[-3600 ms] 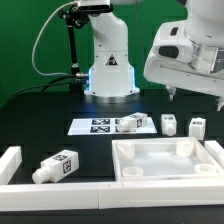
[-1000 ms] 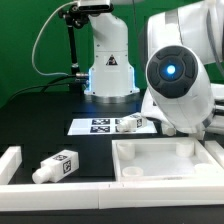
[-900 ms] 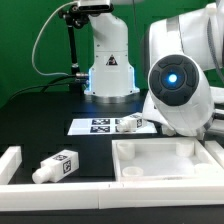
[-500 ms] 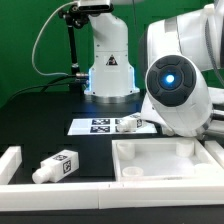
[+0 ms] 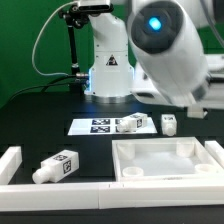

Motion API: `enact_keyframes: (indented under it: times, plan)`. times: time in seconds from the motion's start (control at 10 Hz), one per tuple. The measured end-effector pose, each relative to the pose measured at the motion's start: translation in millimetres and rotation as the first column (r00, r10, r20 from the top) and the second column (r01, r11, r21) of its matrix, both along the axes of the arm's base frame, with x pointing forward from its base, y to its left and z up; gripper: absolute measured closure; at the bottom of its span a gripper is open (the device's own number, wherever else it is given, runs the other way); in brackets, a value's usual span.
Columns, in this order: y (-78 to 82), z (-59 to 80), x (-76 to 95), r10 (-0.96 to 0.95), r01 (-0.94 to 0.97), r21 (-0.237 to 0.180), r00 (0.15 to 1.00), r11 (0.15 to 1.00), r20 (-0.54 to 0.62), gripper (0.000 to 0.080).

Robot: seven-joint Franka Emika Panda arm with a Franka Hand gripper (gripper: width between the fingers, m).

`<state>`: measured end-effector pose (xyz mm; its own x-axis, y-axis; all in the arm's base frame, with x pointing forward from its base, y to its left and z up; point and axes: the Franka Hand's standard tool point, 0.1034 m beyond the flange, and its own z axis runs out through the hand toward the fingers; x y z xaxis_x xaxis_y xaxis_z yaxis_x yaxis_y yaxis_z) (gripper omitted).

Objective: Assemble one leg

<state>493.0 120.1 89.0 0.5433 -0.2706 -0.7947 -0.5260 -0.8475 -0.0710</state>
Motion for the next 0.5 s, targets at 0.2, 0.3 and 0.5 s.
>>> enact_keyframes:
  times: [0.2, 0.3, 0.5]
  plan:
    - [-8.1, 21.0, 11.9, 0.084, -0.08, -0.089, 0.996, 0.993, 0.036, 0.0514]
    - [-2.3, 16.1, 18.9, 0.089, -0.078, -0.111, 0.991, 0.991, 0.098, 0.0514]
    - [-1.4, 17.1, 24.9, 0.092, -0.053, -0.159, 0.965, 0.986, 0.246, 0.0514]
